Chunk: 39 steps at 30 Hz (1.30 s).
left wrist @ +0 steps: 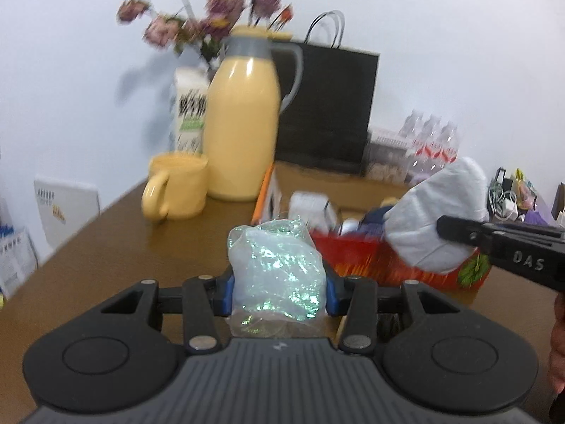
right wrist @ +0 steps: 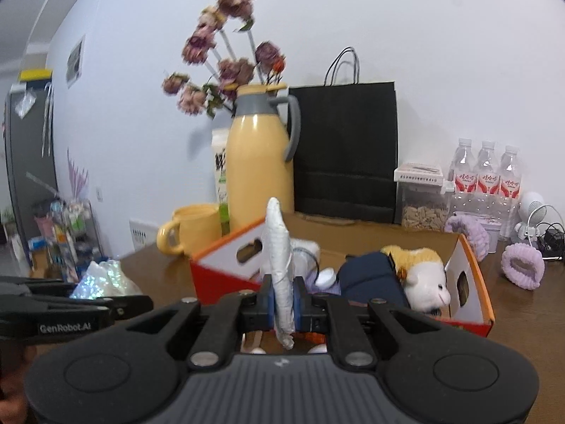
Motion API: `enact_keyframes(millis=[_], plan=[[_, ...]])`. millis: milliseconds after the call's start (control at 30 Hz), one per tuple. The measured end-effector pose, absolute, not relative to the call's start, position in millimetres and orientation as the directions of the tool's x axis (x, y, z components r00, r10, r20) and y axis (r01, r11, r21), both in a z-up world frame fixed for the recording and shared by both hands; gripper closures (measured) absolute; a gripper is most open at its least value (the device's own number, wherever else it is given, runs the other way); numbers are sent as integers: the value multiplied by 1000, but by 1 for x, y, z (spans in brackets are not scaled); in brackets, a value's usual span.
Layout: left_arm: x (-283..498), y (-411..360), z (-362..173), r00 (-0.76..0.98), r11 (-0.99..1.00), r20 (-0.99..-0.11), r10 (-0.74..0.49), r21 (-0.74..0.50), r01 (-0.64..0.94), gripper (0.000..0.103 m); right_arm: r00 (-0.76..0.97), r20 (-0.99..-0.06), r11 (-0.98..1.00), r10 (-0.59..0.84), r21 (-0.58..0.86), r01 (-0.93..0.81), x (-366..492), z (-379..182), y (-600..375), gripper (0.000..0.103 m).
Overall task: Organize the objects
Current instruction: 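Carry the plastic bag and white cloth into the box and open both tools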
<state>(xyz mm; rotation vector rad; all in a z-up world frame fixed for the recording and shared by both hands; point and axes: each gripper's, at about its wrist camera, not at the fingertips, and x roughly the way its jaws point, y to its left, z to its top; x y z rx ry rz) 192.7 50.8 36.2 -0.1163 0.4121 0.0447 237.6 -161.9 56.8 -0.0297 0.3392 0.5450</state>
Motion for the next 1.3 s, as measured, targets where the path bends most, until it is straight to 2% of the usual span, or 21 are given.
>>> enact_keyframes(millis=[300, 467, 767, 867, 900, 933, 967, 1000, 1033, 1133, 1167, 1233, 1300], plan=[[269, 22, 64, 929, 991, -371, 9, -123, -58, 57, 794, -283, 842, 538, 238, -485, 302, 74, -171, 94], [316, 15, 57, 921, 990, -389, 17, -125, -71, 57, 768, -307, 821, 562, 316, -475, 347, 62, -170, 94], [359, 8, 26, 896, 996, -444, -18, -85, -22, 57, 727, -418, 839, 545, 282, -466, 393, 30, -171, 94], [358, 9, 22, 898, 997, -440, -18, -76, -18, 48, 749, -425, 861, 508, 229, -454, 393, 27, -173, 93], [358, 8, 21, 900, 997, -436, -12, -69, -20, 39, 754, -426, 866, 499, 218, -450, 393, 27, -175, 88], [357, 8, 22, 904, 998, -428, -4, -60, -25, 25, 762, -427, 873, 486, 206, -441, 392, 27, -177, 87], [356, 8, 22, 909, 998, -418, 3, -55, -29, 18, 775, -429, 885, 464, 187, -426, 392, 27, -179, 82], [354, 8, 23, 915, 998, -404, 8, -51, -32, 8, 785, -430, 894, 446, 170, -415, 392, 27, -180, 70], [352, 8, 23, 921, 998, -391, 9, -50, -31, 0, 797, -428, 903, 426, 152, -402, 390, 27, -182, 53], [347, 9, 25, 936, 997, -351, 16, -66, -41, 0, 837, -403, 927, 370, 99, -362, 383, 30, -188, 28], [348, 9, 25, 936, 996, -351, 20, -69, -47, 0, 848, -393, 932, 357, 86, -352, 381, 31, -191, 24], [349, 10, 25, 933, 996, -358, 30, -72, -59, 0, 859, -378, 936, 344, 72, -343, 378, 34, -196, 4], [349, 11, 24, 932, 995, -361, 38, -76, -70, 0, 867, -362, 937, 341, 58, -344, 374, 36, -199, 2]])
